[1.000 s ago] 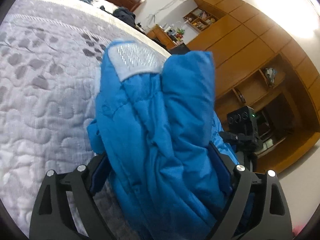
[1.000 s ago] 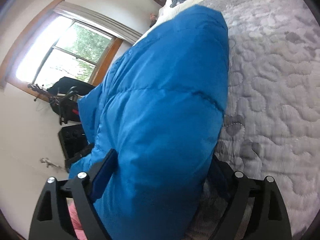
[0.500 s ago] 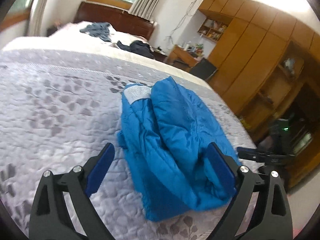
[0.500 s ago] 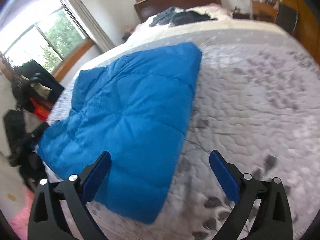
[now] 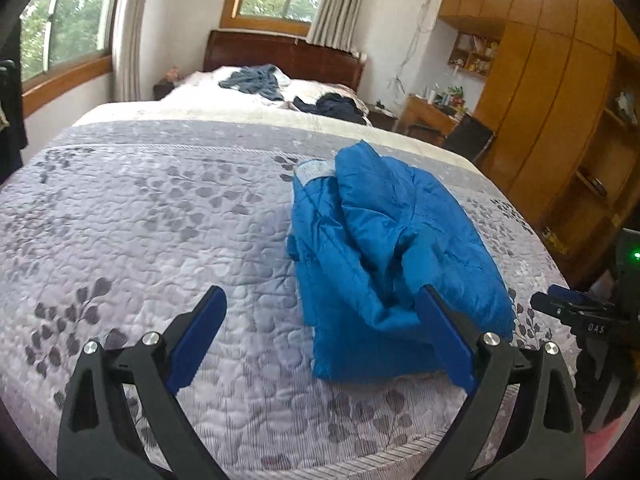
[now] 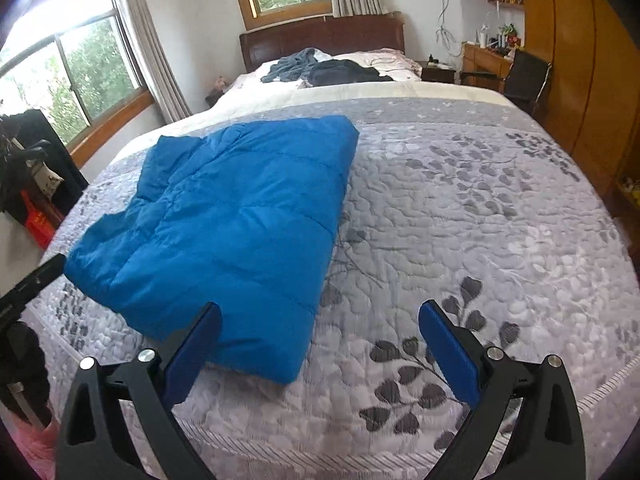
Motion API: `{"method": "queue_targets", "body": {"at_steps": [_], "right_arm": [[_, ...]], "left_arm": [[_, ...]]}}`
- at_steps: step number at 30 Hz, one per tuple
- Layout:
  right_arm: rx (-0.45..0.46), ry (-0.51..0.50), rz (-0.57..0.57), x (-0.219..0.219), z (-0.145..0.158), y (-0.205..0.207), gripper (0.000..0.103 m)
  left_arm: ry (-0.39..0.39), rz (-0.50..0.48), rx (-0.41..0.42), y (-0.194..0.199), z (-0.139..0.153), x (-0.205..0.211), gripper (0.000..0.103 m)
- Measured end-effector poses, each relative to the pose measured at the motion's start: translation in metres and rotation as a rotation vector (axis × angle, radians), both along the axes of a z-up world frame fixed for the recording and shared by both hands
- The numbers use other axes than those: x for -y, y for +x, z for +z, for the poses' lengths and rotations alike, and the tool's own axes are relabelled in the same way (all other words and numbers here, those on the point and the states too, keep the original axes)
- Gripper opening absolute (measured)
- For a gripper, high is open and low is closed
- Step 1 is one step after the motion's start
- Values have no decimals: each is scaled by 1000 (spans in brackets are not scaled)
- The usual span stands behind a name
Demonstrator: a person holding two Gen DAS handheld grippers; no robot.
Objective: Fold large clothes
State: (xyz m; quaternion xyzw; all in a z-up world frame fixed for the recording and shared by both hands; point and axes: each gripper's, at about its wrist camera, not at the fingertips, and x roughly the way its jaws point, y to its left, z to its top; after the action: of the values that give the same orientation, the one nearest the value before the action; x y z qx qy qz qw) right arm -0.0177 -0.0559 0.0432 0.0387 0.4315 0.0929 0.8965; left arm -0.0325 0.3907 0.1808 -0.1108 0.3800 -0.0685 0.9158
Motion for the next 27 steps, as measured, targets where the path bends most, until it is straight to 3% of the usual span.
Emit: {"method": "queue_targets", "body": {"at_steps": [8,27], "right_arm": [[-4,-37,-15,-7,2,-26,99],[-14,-128,-46,-19,0,-54,99]], "left_arm": [[110,37,51,-38,17,18,100],[153,75,-16,-70,12,27,100]]}}
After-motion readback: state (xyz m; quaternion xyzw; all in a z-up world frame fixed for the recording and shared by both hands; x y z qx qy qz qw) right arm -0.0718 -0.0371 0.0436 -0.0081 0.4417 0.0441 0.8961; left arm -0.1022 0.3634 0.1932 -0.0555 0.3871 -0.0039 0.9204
